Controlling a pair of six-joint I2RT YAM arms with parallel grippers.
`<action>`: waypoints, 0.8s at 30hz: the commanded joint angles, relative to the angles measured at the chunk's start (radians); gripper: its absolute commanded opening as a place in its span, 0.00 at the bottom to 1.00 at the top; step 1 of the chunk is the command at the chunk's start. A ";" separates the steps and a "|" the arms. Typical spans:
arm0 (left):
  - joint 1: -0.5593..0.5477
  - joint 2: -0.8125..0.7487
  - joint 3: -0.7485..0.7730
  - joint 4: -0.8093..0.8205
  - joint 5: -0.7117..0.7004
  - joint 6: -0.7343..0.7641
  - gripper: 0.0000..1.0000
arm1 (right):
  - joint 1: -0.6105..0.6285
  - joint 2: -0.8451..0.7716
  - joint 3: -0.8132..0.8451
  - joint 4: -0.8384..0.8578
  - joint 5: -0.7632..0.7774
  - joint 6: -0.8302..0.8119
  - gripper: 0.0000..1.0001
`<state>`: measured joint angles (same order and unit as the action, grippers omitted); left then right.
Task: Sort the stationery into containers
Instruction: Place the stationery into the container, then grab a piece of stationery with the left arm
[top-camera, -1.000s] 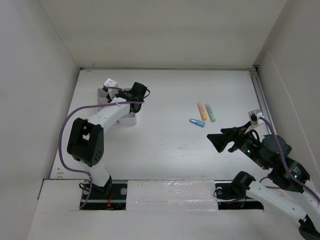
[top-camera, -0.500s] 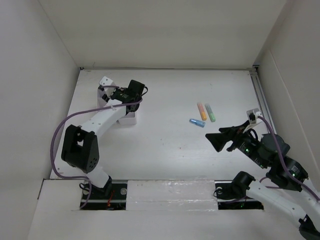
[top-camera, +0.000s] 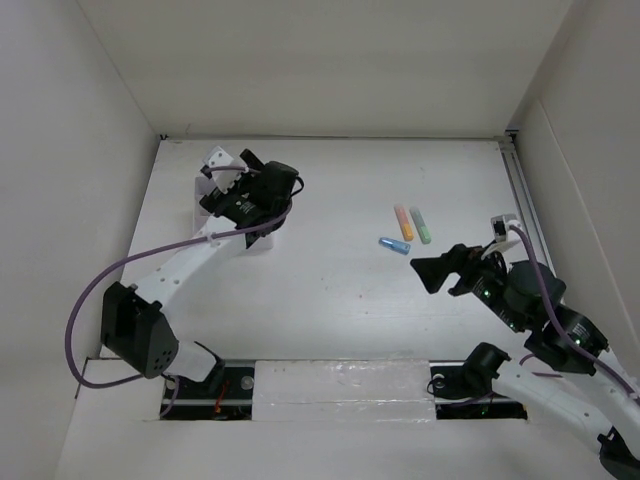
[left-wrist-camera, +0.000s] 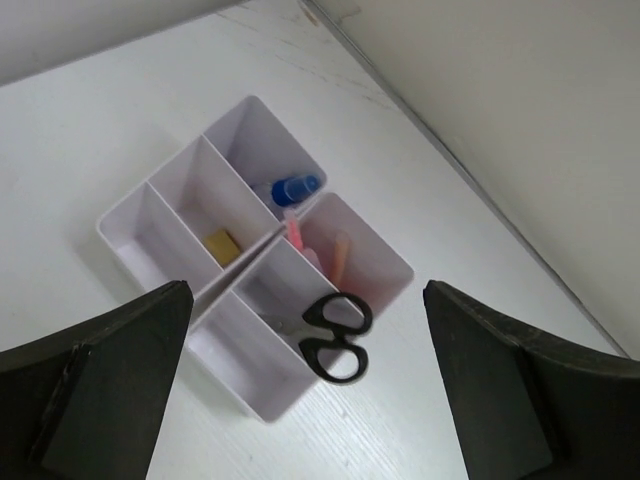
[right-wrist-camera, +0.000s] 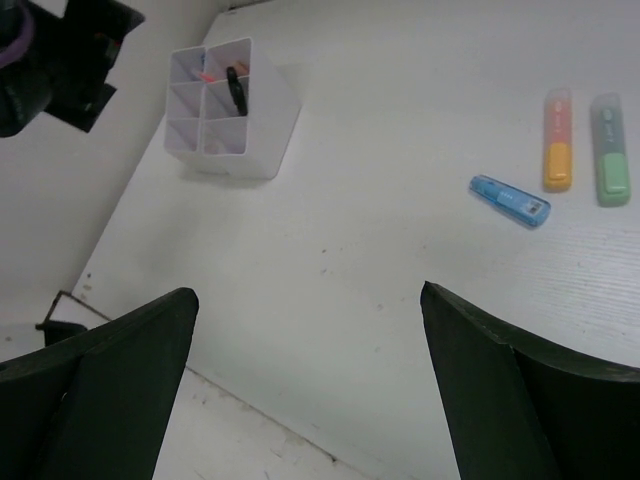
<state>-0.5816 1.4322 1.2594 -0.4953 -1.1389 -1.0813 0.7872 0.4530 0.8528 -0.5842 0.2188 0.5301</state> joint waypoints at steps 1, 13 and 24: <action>-0.011 -0.073 0.029 0.099 0.085 0.150 1.00 | 0.009 0.021 0.052 -0.026 0.164 0.068 0.99; -0.306 0.119 0.201 0.186 0.521 0.332 1.00 | 0.009 0.024 0.153 -0.210 0.577 0.288 0.99; -0.385 0.484 0.462 0.037 0.740 0.173 1.00 | 0.009 -0.100 0.230 -0.328 0.596 0.331 0.99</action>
<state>-0.9920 1.9671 1.6886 -0.4038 -0.4164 -0.7605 0.7872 0.3653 1.0561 -0.8669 0.7761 0.8406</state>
